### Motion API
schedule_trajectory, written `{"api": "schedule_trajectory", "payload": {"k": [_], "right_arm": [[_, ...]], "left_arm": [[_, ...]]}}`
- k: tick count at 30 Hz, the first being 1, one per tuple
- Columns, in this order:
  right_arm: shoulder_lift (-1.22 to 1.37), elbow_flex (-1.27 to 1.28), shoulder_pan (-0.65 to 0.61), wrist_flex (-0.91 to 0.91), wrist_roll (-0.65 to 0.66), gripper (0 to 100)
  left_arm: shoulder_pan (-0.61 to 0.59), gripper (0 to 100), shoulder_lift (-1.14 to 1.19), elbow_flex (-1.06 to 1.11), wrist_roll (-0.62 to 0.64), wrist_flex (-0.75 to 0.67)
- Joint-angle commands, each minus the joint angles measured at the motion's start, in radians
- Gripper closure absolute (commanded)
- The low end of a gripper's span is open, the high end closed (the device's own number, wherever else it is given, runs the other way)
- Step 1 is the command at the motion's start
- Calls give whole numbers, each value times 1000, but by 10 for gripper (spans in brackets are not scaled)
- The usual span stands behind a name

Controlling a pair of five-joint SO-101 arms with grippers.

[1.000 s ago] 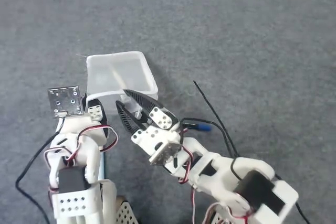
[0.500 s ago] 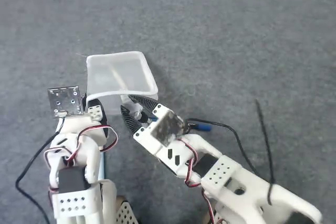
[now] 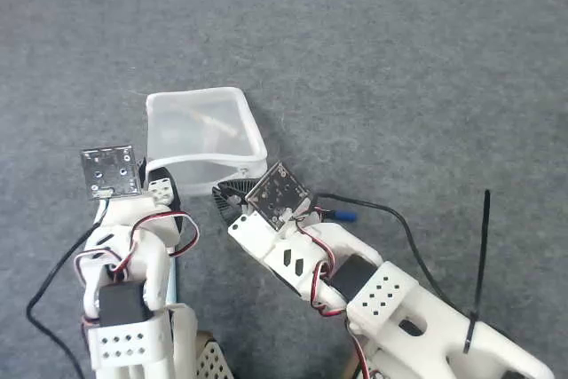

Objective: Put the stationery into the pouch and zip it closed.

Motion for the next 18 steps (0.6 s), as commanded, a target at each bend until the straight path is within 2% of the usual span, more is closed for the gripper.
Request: {"api": "schedule_trajectory", "payload": {"k": [1,5,8,14,18], "right_arm": [[15,-110,13,5,-14,993],[107,-147,21,5,-9,992],[64,-146,54,19,-9,992],[-150,-259,134,403,-14,991],[-199,-379,189,625,-14,979]], "left_arm": [[8,987,-17,-50,9,-23],[3,987,-17,-50,9,-23],[3,987,-17,-50,9,-23],[0,987,-18,-51,9,-23],[-58,987,-18,-53,15,-29]]}}
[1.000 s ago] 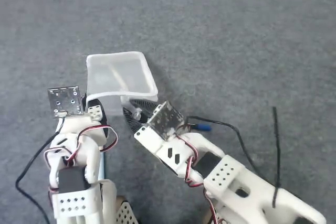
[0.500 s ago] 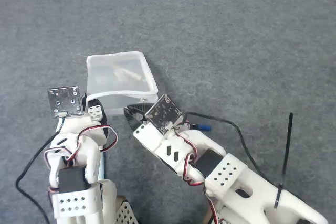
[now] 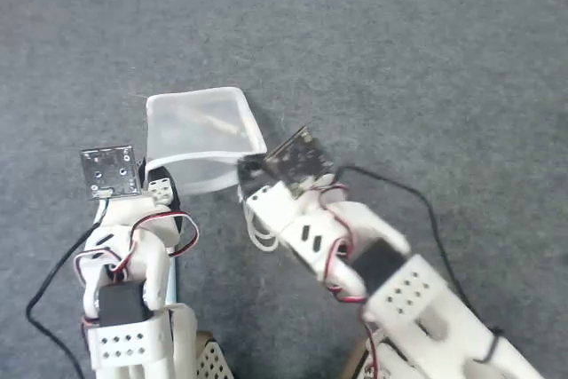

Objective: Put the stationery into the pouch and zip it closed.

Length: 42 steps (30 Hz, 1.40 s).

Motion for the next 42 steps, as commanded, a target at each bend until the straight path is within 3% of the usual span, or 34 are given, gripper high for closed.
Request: {"api": "schedule_trajectory", "payload": {"k": [1,11,17,33,42], "right_arm": [[-62,-172,58,240,-14,972],[197,-350,102,409,-5,943],[383,-459,101,527,17,822],[753,-471,-8,412,137,846],[892,-473,-31,303,201,781]], "left_arm": [[-55,987,-18,-56,15,-28],[-72,987,-17,-67,17,-23],[-155,987,-17,-73,57,-29],[-267,987,-17,-94,60,-44],[-269,987,-17,-94,60,-40]]}}
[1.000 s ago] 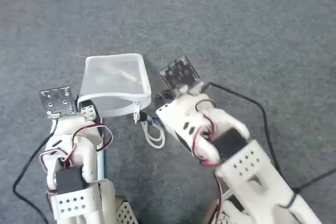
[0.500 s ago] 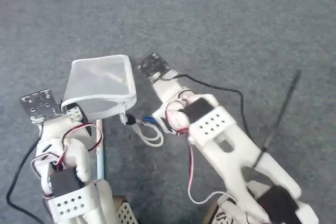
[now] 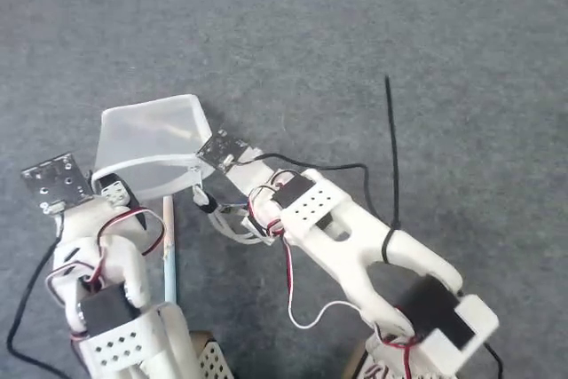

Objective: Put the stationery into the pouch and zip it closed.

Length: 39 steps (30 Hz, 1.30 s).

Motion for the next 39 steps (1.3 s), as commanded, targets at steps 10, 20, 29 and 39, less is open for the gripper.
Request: {"api": "schedule_trajectory", "payload": {"k": [10,20,29,39], "right_arm": [[114,-61,1,-116,69,861],[88,-61,24,-39,157,986],[-156,-55,90,130,149,987],[-237,-61,170,137,91,987]], "left_arm": [[-8,987,-17,-74,20,-38],[-8,987,-17,-73,20,-38],[-6,987,-17,-73,20,-38],[-6,987,-17,-73,20,-38]]}}
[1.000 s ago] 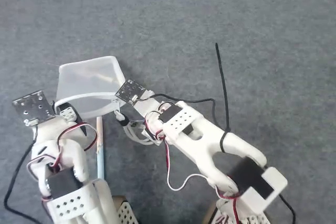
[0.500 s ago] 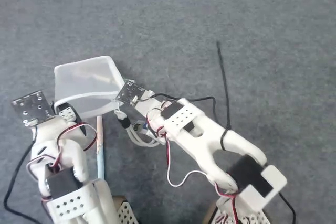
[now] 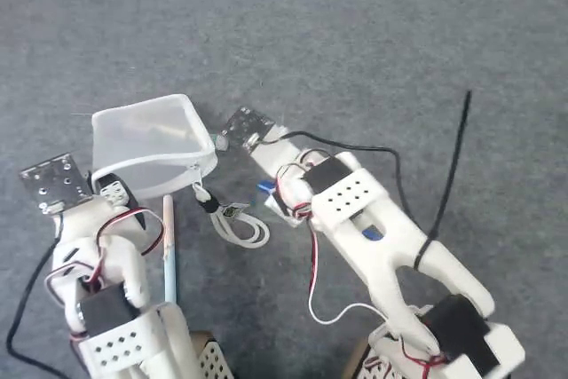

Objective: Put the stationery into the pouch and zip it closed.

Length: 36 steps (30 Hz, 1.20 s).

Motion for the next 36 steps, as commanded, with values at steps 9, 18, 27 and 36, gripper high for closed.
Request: {"api": "schedule_trajectory", "payload": {"k": [9,18,27,36], "right_arm": [[-182,-31,59,-45,-180,987],[-104,-63,71,-31,-160,993],[271,-336,143,74,-161,992],[584,-612,140,275,-167,867]], "left_arm": [[26,987,-17,-67,20,-37],[26,987,-17,-67,20,-37],[26,987,-17,-67,20,-37],[26,987,-17,-67,20,-37]]}}
